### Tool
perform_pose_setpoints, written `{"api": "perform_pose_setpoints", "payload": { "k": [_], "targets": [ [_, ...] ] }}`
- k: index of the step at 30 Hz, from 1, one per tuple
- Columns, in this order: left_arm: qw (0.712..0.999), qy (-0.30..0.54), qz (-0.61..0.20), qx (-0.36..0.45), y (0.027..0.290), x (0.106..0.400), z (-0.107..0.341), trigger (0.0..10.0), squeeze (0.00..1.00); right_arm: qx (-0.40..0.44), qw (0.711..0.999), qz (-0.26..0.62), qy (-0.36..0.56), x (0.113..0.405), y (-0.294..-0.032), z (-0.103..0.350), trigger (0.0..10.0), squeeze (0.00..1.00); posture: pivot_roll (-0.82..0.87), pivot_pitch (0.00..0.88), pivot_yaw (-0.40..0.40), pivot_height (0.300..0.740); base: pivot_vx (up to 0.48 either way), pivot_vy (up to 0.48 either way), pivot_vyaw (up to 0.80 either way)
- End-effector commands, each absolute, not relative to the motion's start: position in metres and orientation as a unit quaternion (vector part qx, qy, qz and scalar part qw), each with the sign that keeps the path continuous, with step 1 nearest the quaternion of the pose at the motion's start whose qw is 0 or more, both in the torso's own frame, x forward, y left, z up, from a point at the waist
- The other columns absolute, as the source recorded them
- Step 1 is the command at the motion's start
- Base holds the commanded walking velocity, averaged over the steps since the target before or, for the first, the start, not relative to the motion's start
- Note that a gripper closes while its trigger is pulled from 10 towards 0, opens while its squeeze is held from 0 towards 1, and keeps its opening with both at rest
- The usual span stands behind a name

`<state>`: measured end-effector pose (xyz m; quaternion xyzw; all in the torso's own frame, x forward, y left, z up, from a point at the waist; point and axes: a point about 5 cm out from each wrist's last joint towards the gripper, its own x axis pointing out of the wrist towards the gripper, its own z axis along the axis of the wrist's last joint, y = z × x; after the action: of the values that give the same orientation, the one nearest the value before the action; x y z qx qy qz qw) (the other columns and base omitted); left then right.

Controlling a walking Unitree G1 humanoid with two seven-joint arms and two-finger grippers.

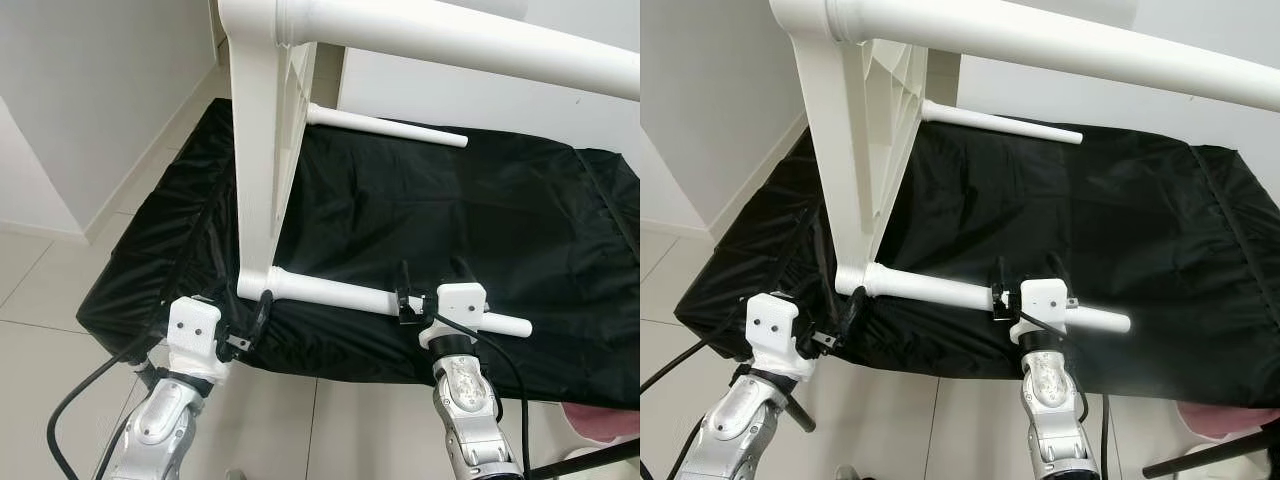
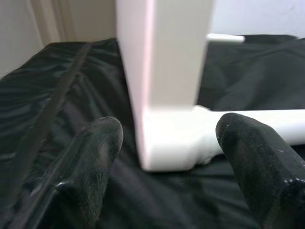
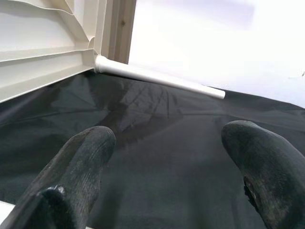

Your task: Building children table

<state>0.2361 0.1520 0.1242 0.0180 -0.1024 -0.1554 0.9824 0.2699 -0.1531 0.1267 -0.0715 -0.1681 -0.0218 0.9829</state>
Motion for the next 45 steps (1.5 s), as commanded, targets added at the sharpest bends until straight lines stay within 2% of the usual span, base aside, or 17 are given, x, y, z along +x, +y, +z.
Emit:
{"api": "perform_pose_setpoints", "payload": {
  "k": [1, 13, 36, 45],
  "targets": [
    [0.984, -0.098, -0.147, 0.023, 0.154, 0.236, 0.121, 10.0, 0.00, -0.075, 0.984, -0.022, -0.161, 0.272, -0.154, 0.125, 10.0, 0.00, 0.02, 0.069, -0.043, 0.740, 0.000, 0.000, 0.00],
    [0.985, -0.100, -0.141, 0.016, 0.148, 0.235, 0.118, 10.0, 0.00, -0.077, 0.984, -0.022, -0.157, 0.272, -0.155, 0.124, 10.0, 0.00, 0.02, 0.074, -0.053, 0.740, 0.000, -0.123, 0.00],
    [0.986, -0.098, -0.136, 0.022, 0.147, 0.234, 0.115, 10.0, 0.00, -0.087, 0.986, -0.026, -0.143, 0.266, -0.163, 0.118, 10.0, 0.00, 0.02, 0.060, -0.062, 0.740, 0.000, -0.315, 0.00],
    [0.989, -0.089, -0.117, 0.023, 0.148, 0.233, 0.111, 10.0, 0.00, -0.090, 0.986, -0.019, -0.140, 0.263, -0.163, 0.116, 10.0, 0.00, 0.03, 0.058, -0.061, 0.740, 0.000, 0.000, 0.00]
  ]
}}
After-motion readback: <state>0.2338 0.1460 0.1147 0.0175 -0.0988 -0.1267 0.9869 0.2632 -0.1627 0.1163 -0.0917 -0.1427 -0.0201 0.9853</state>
